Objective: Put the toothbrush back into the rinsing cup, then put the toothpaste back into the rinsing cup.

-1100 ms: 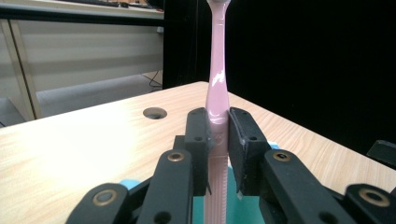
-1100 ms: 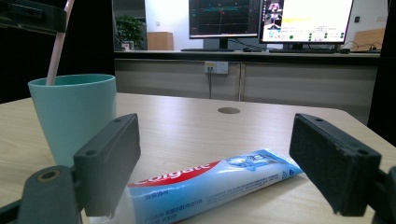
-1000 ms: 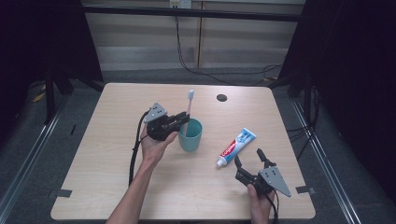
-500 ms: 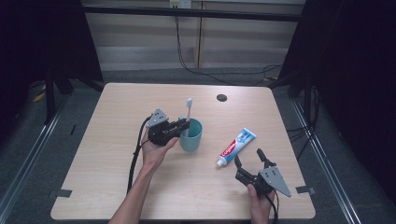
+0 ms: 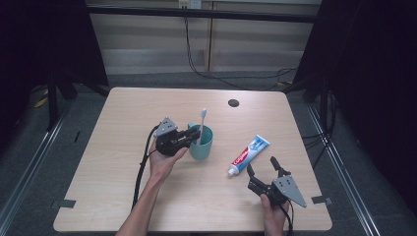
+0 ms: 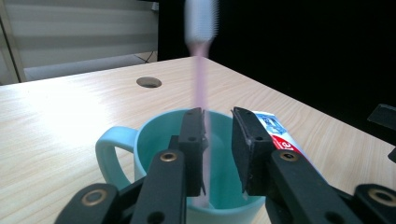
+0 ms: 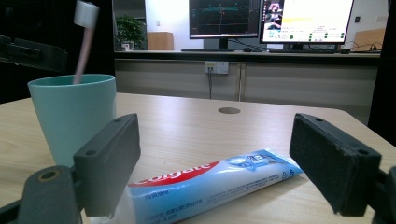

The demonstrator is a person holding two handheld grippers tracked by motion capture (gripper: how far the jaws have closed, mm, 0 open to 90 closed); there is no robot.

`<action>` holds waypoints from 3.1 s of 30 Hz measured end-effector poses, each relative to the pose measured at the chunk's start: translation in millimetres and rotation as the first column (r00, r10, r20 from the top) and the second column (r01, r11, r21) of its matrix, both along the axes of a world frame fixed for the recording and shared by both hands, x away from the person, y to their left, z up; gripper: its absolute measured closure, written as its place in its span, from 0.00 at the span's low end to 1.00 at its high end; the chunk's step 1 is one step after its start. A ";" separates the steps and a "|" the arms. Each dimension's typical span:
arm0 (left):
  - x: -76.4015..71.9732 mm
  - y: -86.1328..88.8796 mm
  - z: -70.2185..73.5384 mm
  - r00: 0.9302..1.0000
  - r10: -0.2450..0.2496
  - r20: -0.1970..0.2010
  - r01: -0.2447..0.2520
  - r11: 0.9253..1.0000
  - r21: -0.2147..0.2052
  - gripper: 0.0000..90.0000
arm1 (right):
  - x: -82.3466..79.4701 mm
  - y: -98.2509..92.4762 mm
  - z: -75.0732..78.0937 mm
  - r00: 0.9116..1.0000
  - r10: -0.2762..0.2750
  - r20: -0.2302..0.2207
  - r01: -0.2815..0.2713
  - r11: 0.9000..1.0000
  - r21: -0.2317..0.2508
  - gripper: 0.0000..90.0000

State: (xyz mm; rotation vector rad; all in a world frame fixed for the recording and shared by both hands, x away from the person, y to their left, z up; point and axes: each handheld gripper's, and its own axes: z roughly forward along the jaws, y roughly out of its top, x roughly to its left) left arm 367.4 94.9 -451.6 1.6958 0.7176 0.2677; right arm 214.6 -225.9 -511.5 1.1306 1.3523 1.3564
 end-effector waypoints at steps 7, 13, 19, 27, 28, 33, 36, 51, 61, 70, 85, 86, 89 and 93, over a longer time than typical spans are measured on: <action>-3.3 6.3 3.1 1.000 -0.007 0.014 0.007 1.000 0.012 0.70 | 0.0 0.0 0.0 1.000 -0.001 0.000 0.001 1.000 0.000 0.17; -6.0 13.4 5.7 1.000 -0.009 0.009 0.009 1.000 0.020 0.56 | 0.0 0.0 0.0 1.000 -0.001 0.000 0.001 1.000 0.000 0.17; -10.0 23.4 6.3 1.000 -0.004 0.021 0.003 1.000 0.027 0.42 | 0.0 0.2 0.1 1.000 -0.002 -0.003 0.002 1.000 -0.001 0.17; -15.8 37.7 4.4 0.998 0.059 0.010 -0.059 0.997 0.045 0.28 | 0.1 0.4 0.1 1.000 -0.005 -0.004 0.005 1.000 0.000 0.17; -15.9 38.2 4.3 0.998 0.063 0.009 -0.063 0.997 0.049 0.26 | 0.1 0.4 0.1 1.000 -0.005 -0.005 0.005 1.000 -0.001 0.17; -20.0 42.4 3.1 0.998 0.062 0.015 -0.062 0.996 0.067 0.17 | 0.3 0.4 0.2 1.000 -0.005 -0.005 0.005 1.000 -0.003 0.17; -23.5 45.6 0.0 0.999 0.048 0.023 -0.050 0.994 0.100 0.18 | 0.2 0.5 0.1 1.000 -0.008 -0.004 0.008 1.000 0.000 0.17; -48.5 77.2 -11.2 0.991 0.125 0.054 -0.130 0.987 0.098 0.17 | 0.1 0.4 0.1 1.000 -0.008 -0.002 0.008 1.000 0.000 0.17; -68.2 99.9 -22.1 0.979 0.183 0.086 -0.191 0.976 0.100 0.18 | 0.7 0.6 0.4 1.000 -0.009 -0.012 0.009 1.000 -0.004 0.17; -92.0 115.3 -35.8 0.969 0.215 0.124 -0.223 0.973 0.053 0.18 | 0.6 0.6 0.3 1.000 -0.008 -0.010 0.008 1.000 -0.002 0.17; -121.8 126.1 -53.1 0.945 0.286 0.159 -0.291 0.957 0.007 0.17 | 1.1 0.2 0.5 1.000 0.000 -0.014 0.000 1.000 -0.003 0.17; -123.3 127.5 -53.6 0.941 0.296 0.166 -0.298 0.954 -0.015 0.17 | 1.2 0.1 0.5 1.000 0.000 -0.013 0.000 1.000 -0.002 0.17; -126.4 129.3 -54.6 0.932 0.315 0.181 -0.311 0.949 -0.049 0.17 | 3.4 -0.6 1.3 0.999 0.001 -0.037 -0.001 1.000 0.003 0.17; -134.0 127.5 -56.3 0.907 0.335 0.254 -0.331 0.942 -0.060 0.17 | 12.7 0.3 4.8 0.987 0.013 -0.158 -0.015 1.000 -0.011 0.18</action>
